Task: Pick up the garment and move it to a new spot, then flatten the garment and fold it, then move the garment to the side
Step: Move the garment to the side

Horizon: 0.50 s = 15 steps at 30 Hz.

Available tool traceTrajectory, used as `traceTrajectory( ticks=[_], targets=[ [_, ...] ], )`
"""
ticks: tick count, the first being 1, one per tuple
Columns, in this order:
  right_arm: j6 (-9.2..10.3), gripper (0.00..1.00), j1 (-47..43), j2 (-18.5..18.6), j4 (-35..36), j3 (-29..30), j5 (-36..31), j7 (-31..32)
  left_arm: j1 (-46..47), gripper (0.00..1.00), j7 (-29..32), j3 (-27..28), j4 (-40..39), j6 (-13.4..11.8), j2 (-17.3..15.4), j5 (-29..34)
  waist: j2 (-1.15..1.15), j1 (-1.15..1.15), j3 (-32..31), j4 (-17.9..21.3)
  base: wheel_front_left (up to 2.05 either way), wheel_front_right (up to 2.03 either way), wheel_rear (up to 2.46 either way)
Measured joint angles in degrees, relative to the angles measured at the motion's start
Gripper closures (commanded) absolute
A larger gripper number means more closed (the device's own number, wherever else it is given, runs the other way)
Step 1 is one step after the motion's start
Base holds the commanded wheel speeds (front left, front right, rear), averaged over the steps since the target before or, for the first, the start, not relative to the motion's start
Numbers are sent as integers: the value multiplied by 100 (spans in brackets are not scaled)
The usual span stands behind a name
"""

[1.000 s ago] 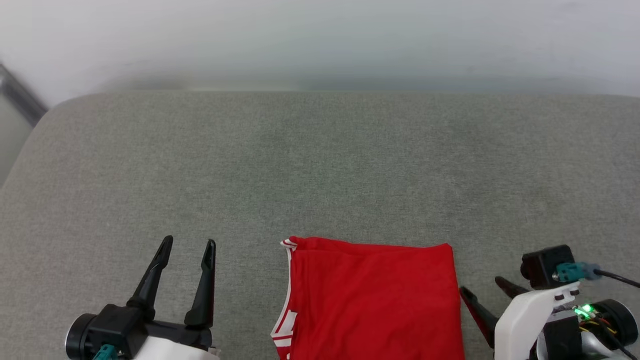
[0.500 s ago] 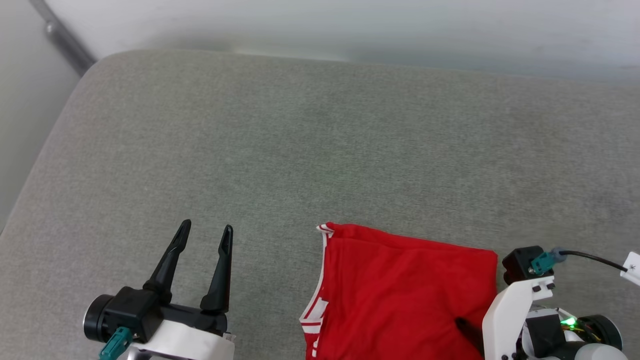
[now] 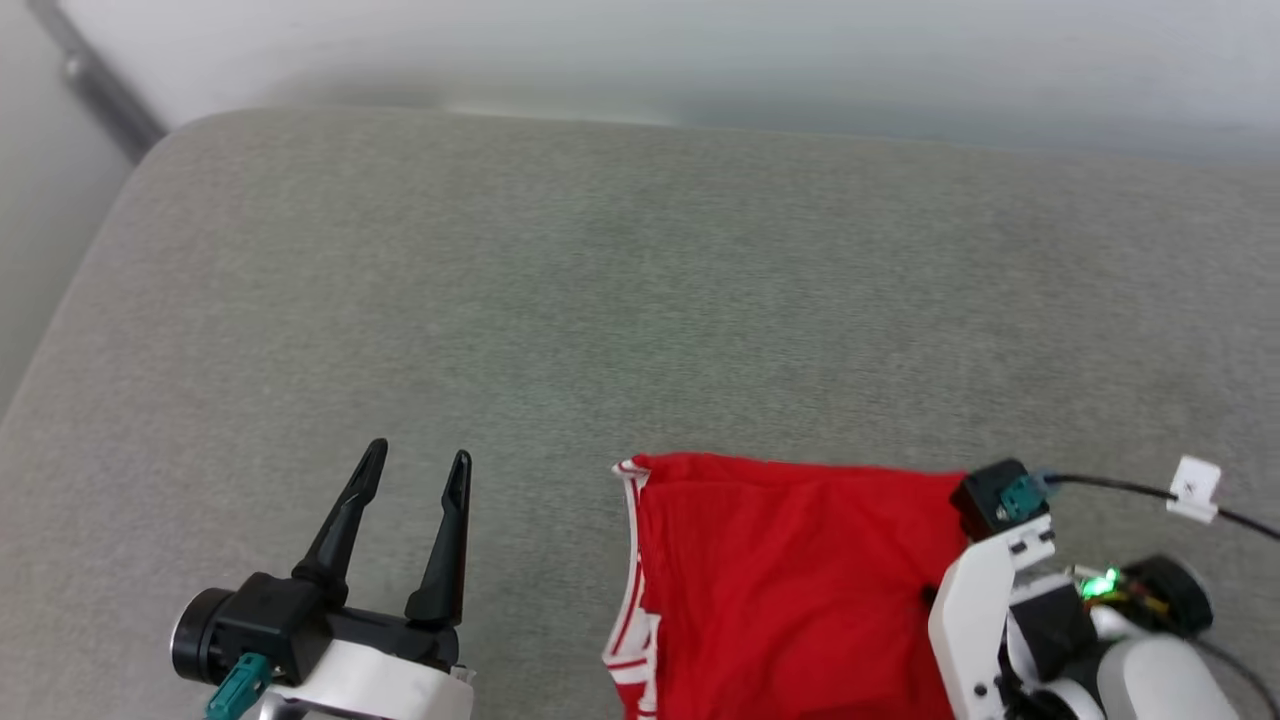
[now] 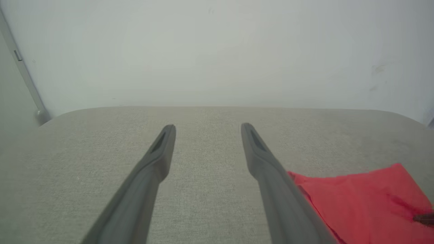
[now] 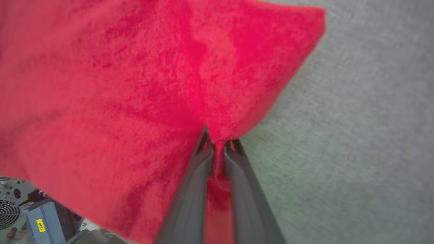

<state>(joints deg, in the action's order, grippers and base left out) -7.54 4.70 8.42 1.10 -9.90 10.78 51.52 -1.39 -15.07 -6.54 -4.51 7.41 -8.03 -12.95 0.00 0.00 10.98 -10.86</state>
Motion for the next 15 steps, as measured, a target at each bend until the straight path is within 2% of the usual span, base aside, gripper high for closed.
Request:
traceTrajectory(
  ticks=[2, 3, 4, 10, 15],
  targets=[
    [2, 100, 247, 274, -5, -249, -79, -8, -14, 0, 0, -11, 23, 0, 1, 21, 0, 0, -6, 145, 0, 0, 0],
    [2, 100, 485, 641, 7, -556, -180, -7, -10, 0, 1, -54, 23, 0, 10, 21, 0, 0, -4, 315, 0, 0, 0],
    [2, 100, 485, 641, 7, -556, -180, -7, -10, 0, 1, -54, 23, 0, 10, 21, 0, 0, -4, 315, 0, 0, 0],
    [1, 100, 1481, 1762, 177, -1547, -214, 46, 96, 0, 1, -174, -4, 1, 111, -42, 0, 0, 112, 974, 0, 0, 0],
    [1, 100, 2301, 2627, 159, -1959, -45, -38, 517, 0, 1, -512, -63, 0, 1, 30, 0, 0, 384, 1609, 0, 0, 0]
  ],
)
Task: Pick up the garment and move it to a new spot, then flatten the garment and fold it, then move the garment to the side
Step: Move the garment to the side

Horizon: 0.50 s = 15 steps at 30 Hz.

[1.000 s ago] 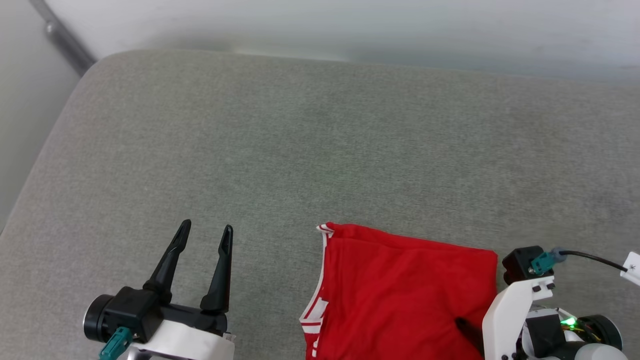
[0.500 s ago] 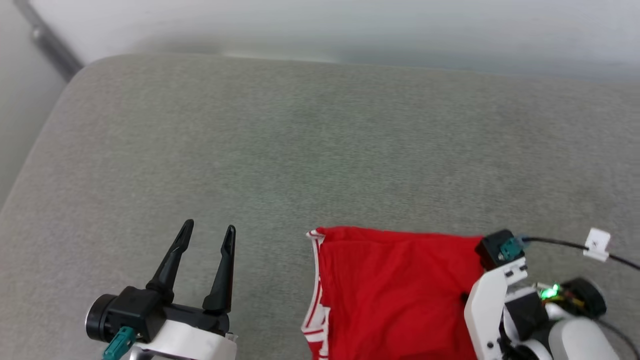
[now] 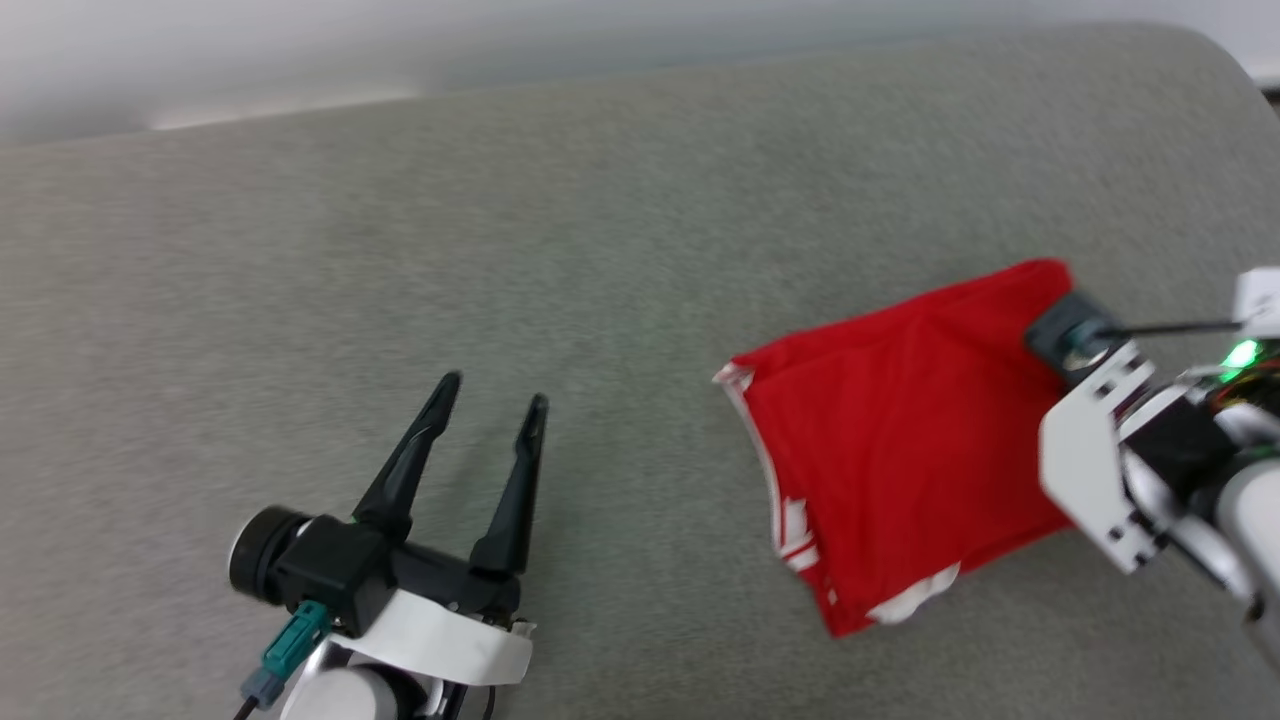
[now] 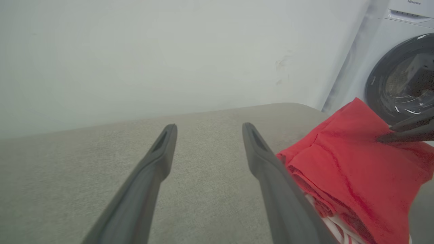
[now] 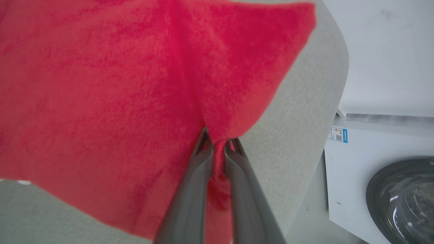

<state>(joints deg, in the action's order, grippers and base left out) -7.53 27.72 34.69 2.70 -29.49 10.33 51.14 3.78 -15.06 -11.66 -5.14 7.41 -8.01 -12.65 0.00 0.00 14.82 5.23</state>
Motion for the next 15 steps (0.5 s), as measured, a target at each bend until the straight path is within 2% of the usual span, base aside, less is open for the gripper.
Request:
traceTrajectory(
  ticks=[8, 15],
  targets=[
    [0, 100, 404, 868, -638, 377, 180, -656, 656, 0, -1, -645, -130, 0, -310, 49, 0, 0, 756, 740, 0, 0, 0],
    [-1, 100, 402, 1236, -1558, 1034, 20, -1574, 1115, 0, 0, -1000, -286, 1, -628, 78, 0, -1, 1473, 1053, 0, 0, 0]
  ],
)
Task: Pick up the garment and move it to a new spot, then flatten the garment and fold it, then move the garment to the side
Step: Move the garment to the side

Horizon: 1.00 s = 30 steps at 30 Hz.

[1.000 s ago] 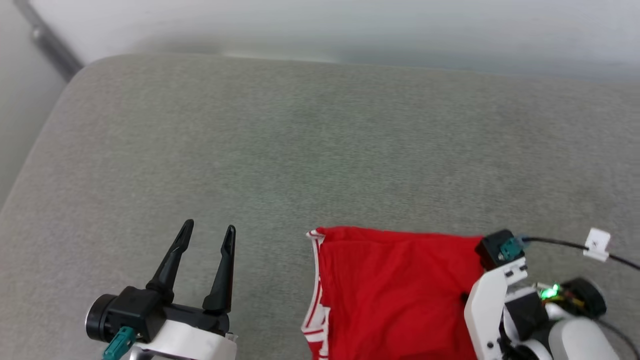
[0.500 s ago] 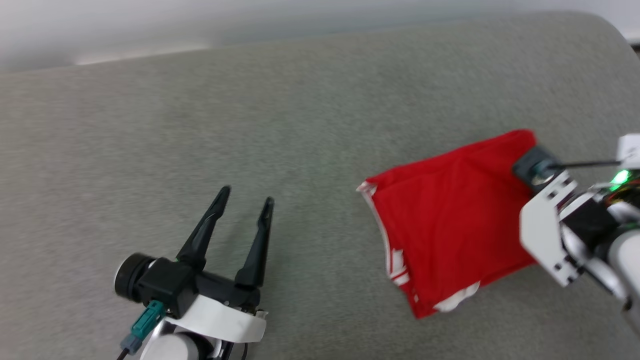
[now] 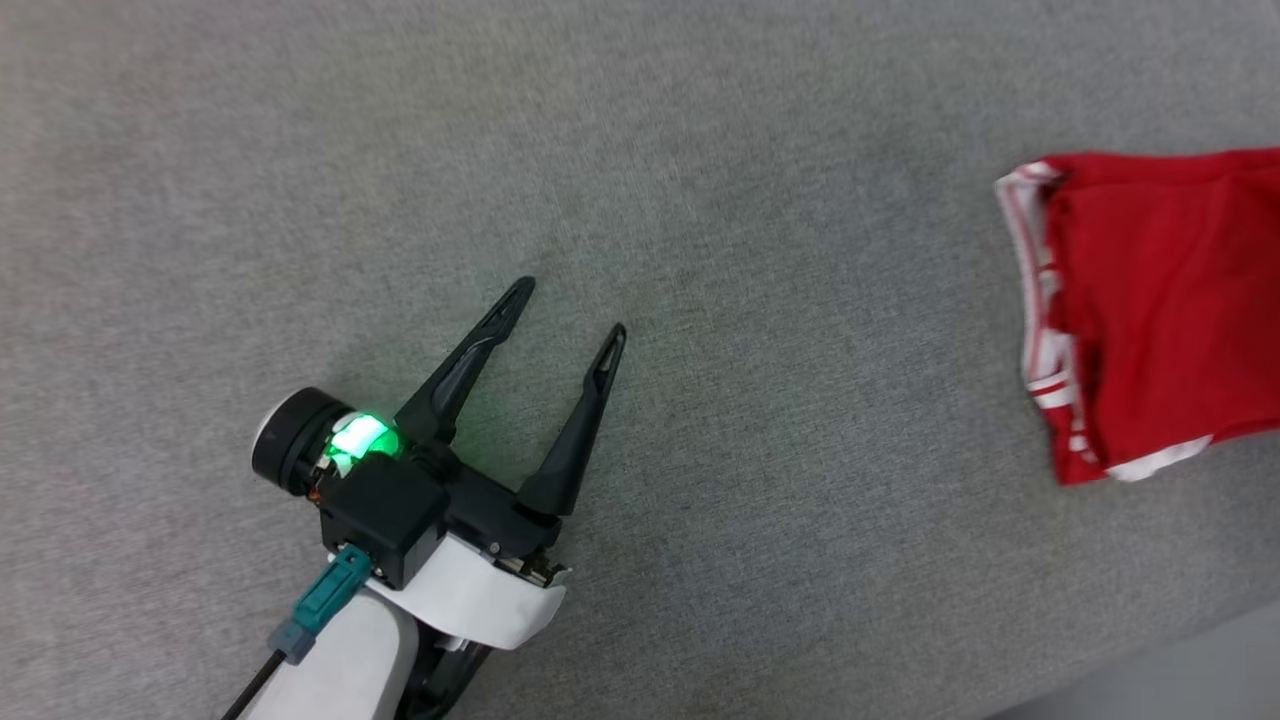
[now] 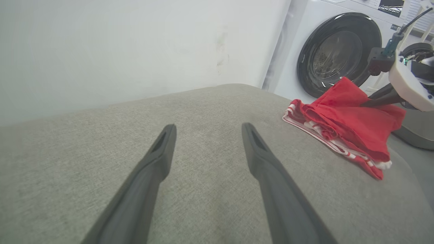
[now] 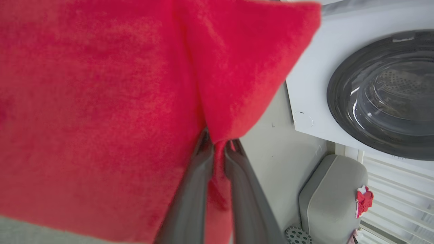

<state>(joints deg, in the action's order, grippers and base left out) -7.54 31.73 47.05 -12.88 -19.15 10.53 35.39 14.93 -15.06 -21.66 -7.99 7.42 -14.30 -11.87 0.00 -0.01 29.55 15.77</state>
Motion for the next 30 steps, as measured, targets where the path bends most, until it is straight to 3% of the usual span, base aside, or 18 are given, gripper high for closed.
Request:
traceTrajectory(
  ticks=[8, 15, 16, 17, 25, 30],
  targets=[
    [0, 100, 194, -26, -1101, 831, -392, -918, 272, 0, 0, -109, -123, -1, -218, -48, 0, 0, 575, -10, 0, 0, 0],
    [0, 100, 387, -249, -1675, 1381, -739, -1172, 387, 0, -1, -34, -170, 0, -301, -66, 0, 0, 738, -162, 0, 0, 0],
    [0, 7, 399, -278, -1717, 1433, -784, -1214, 390, 0, -1, -27, -167, 0, -304, -66, 0, 0, 730, -172, 0, 0, 0],
    [0, 0, 417, -316, -1753, 1484, -831, -1251, 391, 0, -1, -10, -156, -1, -304, -67, 0, 0, 711, -179, 0, 0, 0],
    [1, 0, 511, -569, -1717, 1615, -1202, -1500, 172, 0, -1, 392, -45, 0, -2, -113, 0, 0, 180, -246, 0, 0, 0],
    [1, 0, 654, -749, -1336, 1540, -953, -1841, -250, 0, -1, 850, 183, -1, 246, -320, 0, 1, -413, -320, 0, 0, 0]
  ],
)
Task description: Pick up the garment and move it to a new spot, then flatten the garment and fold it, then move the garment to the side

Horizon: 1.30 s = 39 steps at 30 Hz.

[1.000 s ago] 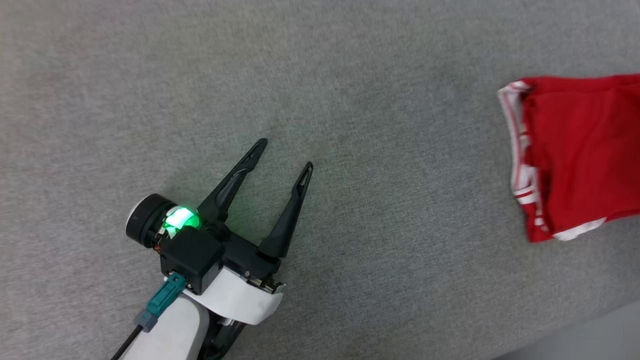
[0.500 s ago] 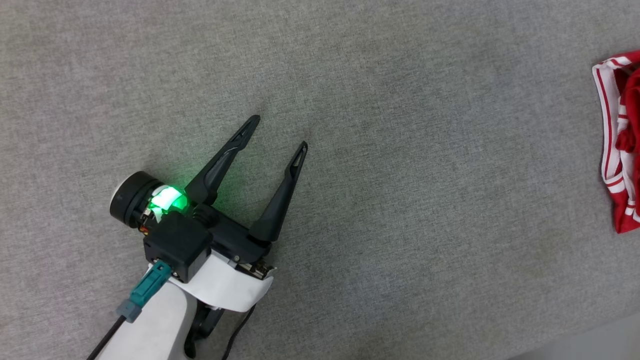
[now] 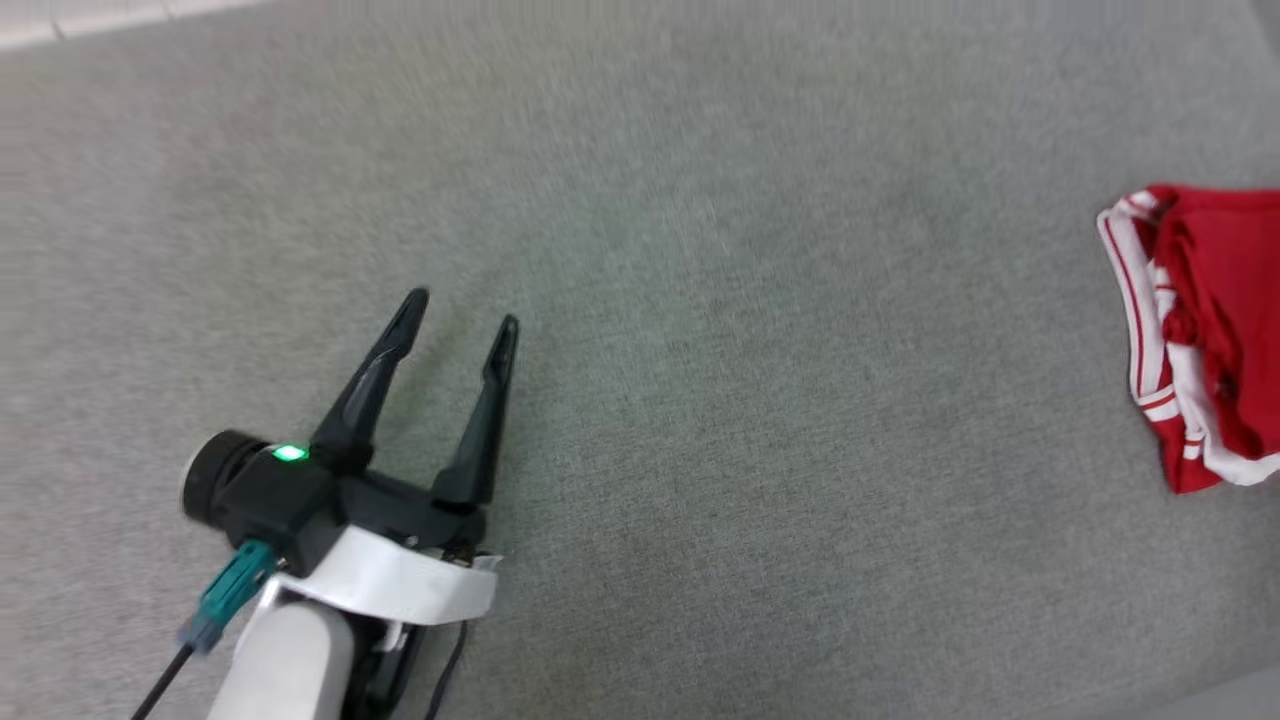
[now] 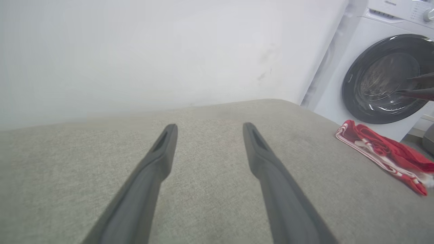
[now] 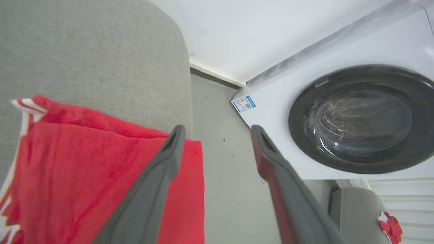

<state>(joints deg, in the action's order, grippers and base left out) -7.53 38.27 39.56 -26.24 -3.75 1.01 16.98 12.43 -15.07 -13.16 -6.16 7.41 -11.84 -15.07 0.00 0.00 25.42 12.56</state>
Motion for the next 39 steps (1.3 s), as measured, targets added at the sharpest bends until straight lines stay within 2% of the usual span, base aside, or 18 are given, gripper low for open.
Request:
traceTrajectory(
  ticks=[6, 13, 16, 22, 26, 30, 39],
  targets=[
    [0, 0, -274, -550, 678, 67, 355, -568, -499, 0, -1, 580, 149, 0, 196, 170, 0, 0, -787, -180, 0, 0, 0],
    [2, 0, -1155, -1719, 1652, 601, 636, -1380, -1060, 0, 0, 1015, 256, -96, 517, 322, 0, 1, -1623, -503, 0, 0, 0],
    [2, 0, -1669, -2213, 2030, 666, 681, -1611, -1301, 0, 0, 1089, 328, -93, 595, 331, 0, 1, -1942, -644, 0, 0, 0],
    [2, 0, -2714, -2943, 2453, 587, 838, -2113, -1651, 0, 0, 1169, 453, -85, 681, 332, 0, 2, -2448, -918, 0, 0, 0],
    [2, 0, -3245, -3301, 2443, 456, 918, -2453, -1768, 0, 0, 1126, 516, -49, 683, 383, 0, 2, -2613, -1083, 0, 0, 0],
    [2, 0, -3606, -3488, 2323, 442, 906, -2711, -1814, 0, 0, 1192, 554, -35, 706, 350, 0, 2, -2689, -1164, 0, 0, 0],
    [3, 0, -3885, -3620, 2142, 348, 780, -2922, -1959, 0, 0, 1335, 592, -9, 778, 355, 0, 1, -2756, -1158, 0, 0, 0]
  ],
)
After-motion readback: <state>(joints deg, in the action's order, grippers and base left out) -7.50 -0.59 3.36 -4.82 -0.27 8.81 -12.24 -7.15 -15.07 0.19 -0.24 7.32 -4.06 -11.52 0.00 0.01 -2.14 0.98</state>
